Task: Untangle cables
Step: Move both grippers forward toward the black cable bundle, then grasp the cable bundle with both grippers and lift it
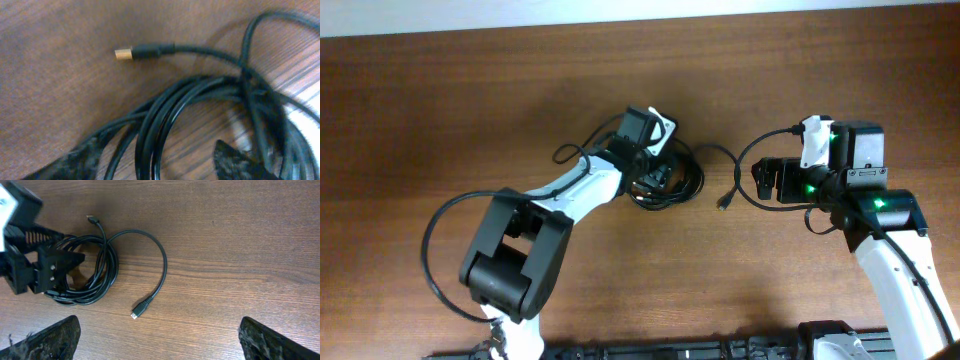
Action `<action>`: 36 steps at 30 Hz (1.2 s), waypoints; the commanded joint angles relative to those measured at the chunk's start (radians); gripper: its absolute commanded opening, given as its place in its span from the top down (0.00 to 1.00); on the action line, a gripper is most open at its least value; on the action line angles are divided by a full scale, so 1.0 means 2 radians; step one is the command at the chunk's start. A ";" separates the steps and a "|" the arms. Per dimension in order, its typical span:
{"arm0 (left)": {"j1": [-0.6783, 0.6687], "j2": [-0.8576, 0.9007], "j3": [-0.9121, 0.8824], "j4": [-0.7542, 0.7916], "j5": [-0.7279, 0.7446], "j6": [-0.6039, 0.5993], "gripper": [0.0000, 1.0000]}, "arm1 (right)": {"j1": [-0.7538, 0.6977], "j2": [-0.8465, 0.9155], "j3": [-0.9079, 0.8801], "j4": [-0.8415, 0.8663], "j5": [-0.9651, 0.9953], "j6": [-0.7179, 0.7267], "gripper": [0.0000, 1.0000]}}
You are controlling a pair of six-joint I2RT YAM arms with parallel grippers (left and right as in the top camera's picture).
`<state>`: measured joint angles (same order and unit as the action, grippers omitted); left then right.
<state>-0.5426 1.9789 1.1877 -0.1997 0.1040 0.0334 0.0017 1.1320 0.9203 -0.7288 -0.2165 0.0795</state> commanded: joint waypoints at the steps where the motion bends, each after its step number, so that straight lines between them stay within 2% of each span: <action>1: -0.009 0.009 0.005 -0.006 -0.037 0.012 0.39 | 0.002 -0.007 0.012 0.001 -0.006 0.004 0.02; 2: -0.010 0.009 0.005 -0.007 -0.038 0.013 0.46 | 0.002 -0.007 0.012 0.001 -0.006 0.004 0.02; 3: -0.010 0.009 0.005 -0.009 -0.038 0.012 0.59 | 0.002 -0.007 0.012 0.001 -0.006 0.004 0.02; 5: -0.010 0.009 0.005 -0.029 -0.038 0.012 0.91 | 0.002 -0.007 0.012 0.001 -0.006 0.004 0.02; 6: -0.010 0.009 0.005 -0.033 -0.038 0.012 1.00 | 0.002 -0.007 0.012 0.001 -0.006 0.004 0.02; 10: -0.010 -0.022 0.019 -0.044 -0.006 0.011 1.00 | 0.002 -0.006 0.012 0.004 -0.033 0.004 0.02; 12: -0.010 -0.066 0.033 -0.044 0.048 -0.038 1.00 | 0.002 -0.006 0.012 0.005 -0.064 0.004 0.02; 16: -0.010 -0.121 0.035 -0.056 0.148 -0.089 1.00 | 0.002 0.014 0.012 0.007 -0.067 0.004 0.02; 21: -0.010 -0.128 0.035 -0.068 0.205 -0.092 1.00 | 0.002 0.086 0.012 0.019 -0.138 0.004 0.01; 23: -0.009 -0.128 0.035 -0.067 0.216 -0.102 1.00 | 0.002 0.120 0.012 0.028 -0.181 0.004 0.13; 25: -0.009 -0.129 0.035 -0.068 0.216 -0.102 1.00 | 0.002 0.147 0.012 0.031 -0.213 0.004 0.32; 28: -0.002 -0.129 0.035 -0.068 0.216 -0.102 1.00 | 0.002 0.158 0.012 0.024 -0.230 0.007 0.46; 31: 0.017 -0.129 0.035 -0.074 0.216 -0.103 1.00 | 0.002 0.158 0.012 0.024 -0.193 0.008 0.46; 34: 0.043 -0.130 0.035 -0.099 0.216 -0.102 1.00 | 0.002 0.157 0.013 0.033 -0.060 0.083 0.29; 36: 0.045 -0.130 0.035 -0.105 0.217 -0.102 1.00 | 0.002 0.156 0.030 0.037 -0.067 0.125 0.16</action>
<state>-0.4637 1.7336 1.2430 -0.4053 0.5129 -0.1600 0.0029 1.4452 0.9283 -0.6586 -0.4255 0.2173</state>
